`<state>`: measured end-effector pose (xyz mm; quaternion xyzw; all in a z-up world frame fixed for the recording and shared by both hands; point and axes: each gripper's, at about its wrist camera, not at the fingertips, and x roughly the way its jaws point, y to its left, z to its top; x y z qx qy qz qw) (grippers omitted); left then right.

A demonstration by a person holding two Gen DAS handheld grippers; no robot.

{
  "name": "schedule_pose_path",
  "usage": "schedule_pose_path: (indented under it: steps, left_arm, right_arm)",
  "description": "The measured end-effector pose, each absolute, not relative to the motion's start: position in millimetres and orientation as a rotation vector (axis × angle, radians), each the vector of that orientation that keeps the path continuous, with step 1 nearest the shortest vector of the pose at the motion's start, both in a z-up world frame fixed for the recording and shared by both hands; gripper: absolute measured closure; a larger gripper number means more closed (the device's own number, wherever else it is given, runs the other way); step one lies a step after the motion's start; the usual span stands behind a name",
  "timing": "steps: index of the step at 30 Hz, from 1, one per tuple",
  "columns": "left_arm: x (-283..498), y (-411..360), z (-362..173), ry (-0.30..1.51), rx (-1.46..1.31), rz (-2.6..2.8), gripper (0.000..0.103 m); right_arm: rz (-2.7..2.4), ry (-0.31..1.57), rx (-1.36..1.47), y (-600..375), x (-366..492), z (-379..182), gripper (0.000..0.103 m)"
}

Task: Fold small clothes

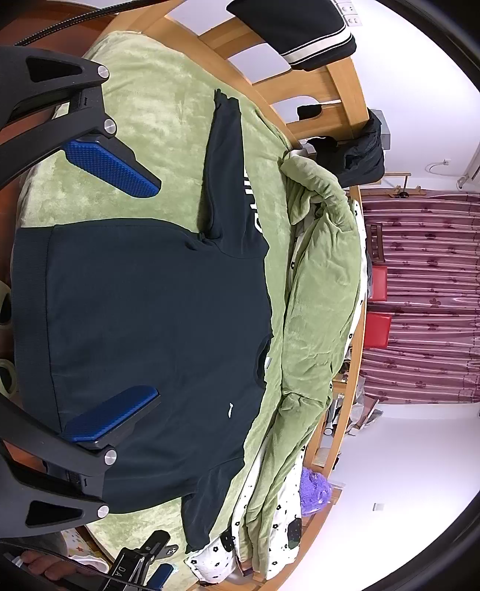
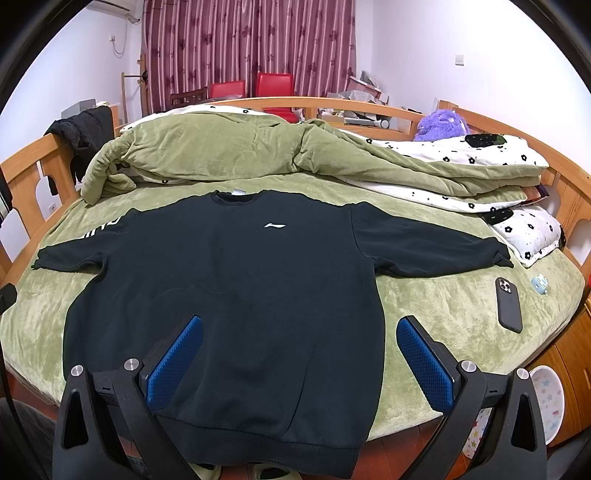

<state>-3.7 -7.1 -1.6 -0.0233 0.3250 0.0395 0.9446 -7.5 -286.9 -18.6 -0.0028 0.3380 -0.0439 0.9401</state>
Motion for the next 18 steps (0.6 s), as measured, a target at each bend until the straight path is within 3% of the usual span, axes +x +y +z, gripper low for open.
schedule_pose_path:
  steps: [18]
  left_arm:
    - [-3.9,-6.5,-0.9,0.662,-0.051,0.081,0.000]
  right_arm:
    - [-0.087,0.687,-0.007,-286.2,-9.3,-16.8,0.001]
